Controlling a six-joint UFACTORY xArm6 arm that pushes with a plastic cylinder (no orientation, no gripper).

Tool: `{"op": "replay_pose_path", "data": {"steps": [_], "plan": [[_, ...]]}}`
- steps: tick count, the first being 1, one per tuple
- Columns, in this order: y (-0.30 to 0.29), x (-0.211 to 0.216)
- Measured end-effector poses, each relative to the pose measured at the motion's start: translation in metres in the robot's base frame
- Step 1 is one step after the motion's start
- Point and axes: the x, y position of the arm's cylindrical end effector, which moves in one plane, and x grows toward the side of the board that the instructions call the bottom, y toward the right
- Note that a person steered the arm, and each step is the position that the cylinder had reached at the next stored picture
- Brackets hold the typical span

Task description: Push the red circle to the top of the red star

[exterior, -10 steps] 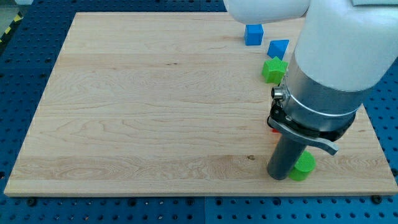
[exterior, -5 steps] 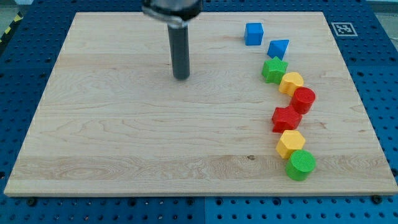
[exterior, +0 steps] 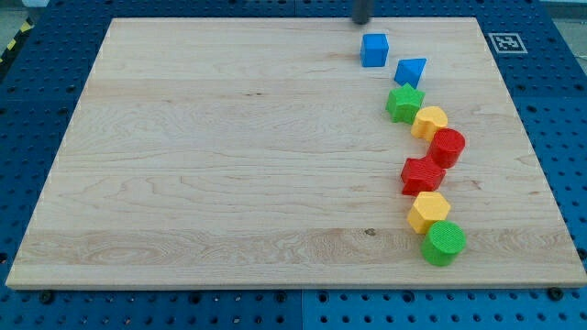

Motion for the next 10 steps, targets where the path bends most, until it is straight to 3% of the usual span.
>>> {"op": "replay_pose_path", "data": {"steps": [1, 3, 5, 6, 7, 8, 10], "plan": [[0.035, 0.052], [0.041, 0.206], [0.051, 0.22], [0.117, 0.22], [0.144, 0.25], [0.128, 0.293], [0.102, 0.303]]}}
